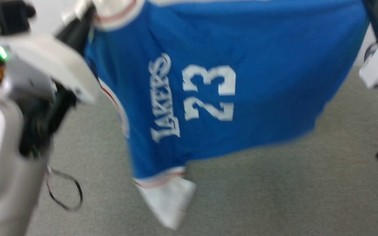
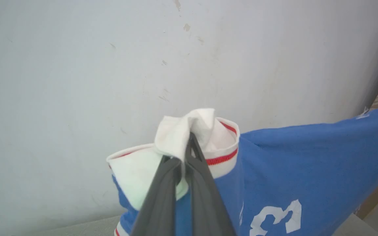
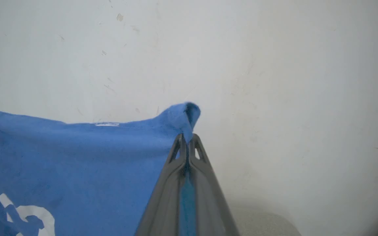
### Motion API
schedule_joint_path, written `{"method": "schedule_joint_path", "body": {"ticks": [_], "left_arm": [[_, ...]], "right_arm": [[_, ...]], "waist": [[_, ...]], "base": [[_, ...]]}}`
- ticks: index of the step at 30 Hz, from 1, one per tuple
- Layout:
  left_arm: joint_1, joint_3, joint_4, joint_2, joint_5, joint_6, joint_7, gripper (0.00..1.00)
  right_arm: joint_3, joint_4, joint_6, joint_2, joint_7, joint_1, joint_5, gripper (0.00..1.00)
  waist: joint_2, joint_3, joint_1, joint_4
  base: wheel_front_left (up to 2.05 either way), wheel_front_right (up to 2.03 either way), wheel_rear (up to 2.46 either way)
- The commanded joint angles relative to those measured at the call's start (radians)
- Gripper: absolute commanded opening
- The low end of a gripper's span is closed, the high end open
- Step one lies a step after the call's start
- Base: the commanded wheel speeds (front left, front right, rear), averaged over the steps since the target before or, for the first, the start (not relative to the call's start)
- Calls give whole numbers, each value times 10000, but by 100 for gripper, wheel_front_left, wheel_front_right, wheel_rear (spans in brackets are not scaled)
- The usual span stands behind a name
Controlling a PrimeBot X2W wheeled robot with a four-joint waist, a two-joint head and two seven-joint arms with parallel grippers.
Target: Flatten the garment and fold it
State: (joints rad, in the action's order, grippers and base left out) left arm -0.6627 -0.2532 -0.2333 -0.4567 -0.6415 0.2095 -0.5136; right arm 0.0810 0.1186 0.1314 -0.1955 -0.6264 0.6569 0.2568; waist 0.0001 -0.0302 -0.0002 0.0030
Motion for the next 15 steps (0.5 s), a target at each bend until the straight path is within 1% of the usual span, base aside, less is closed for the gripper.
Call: {"method": "schedule_joint_path", "body": {"ticks": [1,5,8,12,15], "left_arm": [[-400,-53,262,-126,180,-140,-45,0],[-2263,-474,1872,-261,581,-783,-240,0],[-3577,-676,3008,-225,829,-1070,-368,0],[-5039,-793,4188,-171,1077,-1300,-417,0],[-6055,-814,4860,-105,1332,-1300,-283,0]], "right_arm": [[-58,-148,-7,-55,-45,340,10,0],[-384,-1002,-7,-240,-190,1624,-93,0],[-685,-1759,-7,-265,-195,2614,-227,0],[-987,-2825,-7,-105,-131,3772,-513,0],[-1003,-3486,-7,-3,-34,4563,-740,0]], "waist": [[-1,419,2,-491],[-1,271,2,-665],[-1,15,2,-813],[-1,-539,2,-1069],[-1,-1208,2,-1227]], "base": [[0,0,0],[0,0,0],[0,0,0],[0,0,0],[0,0,0]]}}
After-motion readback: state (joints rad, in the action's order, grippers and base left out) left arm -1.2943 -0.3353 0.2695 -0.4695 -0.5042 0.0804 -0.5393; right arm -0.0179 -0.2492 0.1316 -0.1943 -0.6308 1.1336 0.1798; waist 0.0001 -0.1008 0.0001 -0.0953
